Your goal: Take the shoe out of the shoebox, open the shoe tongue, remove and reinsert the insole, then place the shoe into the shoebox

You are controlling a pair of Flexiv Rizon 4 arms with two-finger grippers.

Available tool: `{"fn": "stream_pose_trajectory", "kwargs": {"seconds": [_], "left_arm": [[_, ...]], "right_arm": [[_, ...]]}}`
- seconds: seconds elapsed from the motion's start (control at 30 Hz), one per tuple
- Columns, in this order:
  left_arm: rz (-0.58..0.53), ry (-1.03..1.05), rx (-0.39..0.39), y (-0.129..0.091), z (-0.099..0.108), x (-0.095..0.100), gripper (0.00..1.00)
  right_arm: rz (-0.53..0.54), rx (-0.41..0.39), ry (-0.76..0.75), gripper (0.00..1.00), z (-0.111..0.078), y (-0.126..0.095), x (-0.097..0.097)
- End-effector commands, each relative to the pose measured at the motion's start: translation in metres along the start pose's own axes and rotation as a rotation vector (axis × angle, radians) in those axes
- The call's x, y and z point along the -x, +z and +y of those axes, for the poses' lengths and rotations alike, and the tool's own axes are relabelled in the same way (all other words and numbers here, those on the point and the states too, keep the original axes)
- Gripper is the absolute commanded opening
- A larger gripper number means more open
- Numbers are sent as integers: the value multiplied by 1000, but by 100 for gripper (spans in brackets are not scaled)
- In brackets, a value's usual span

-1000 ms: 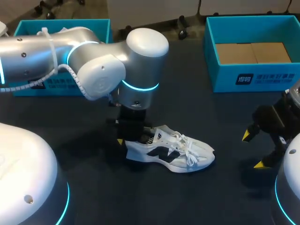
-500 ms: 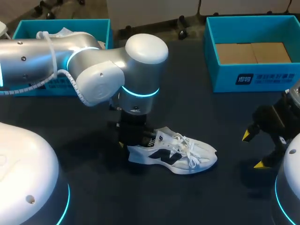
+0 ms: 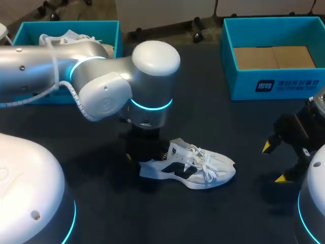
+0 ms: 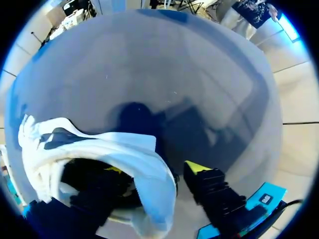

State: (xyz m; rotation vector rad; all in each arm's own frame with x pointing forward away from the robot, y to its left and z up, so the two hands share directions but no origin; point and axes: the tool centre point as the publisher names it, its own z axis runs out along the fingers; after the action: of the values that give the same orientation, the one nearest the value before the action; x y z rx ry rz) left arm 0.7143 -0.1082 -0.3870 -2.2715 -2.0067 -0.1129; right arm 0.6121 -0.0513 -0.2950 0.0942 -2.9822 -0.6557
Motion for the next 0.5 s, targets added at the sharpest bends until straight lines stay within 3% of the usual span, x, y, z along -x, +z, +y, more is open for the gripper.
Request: {"fn": "stream_pose_trajectory", "kwargs": {"seconds": [0.03,0.2,0.37,0.5], "left_arm": [[-88,15,15,-26,-9,-22,100],[-167,5,-14,-51,-12,-28,100],[-319,-66,-94,-88,-26,-44,100],[-427,-144,-140,-106,-32,-57,100]], "right_arm": [[0,-3,0,100,0,1,0],[0,-3,0,100,0,1,0],[0,-3,0,100,0,1,0],[0,-3,0,100,0,1,0]]}}
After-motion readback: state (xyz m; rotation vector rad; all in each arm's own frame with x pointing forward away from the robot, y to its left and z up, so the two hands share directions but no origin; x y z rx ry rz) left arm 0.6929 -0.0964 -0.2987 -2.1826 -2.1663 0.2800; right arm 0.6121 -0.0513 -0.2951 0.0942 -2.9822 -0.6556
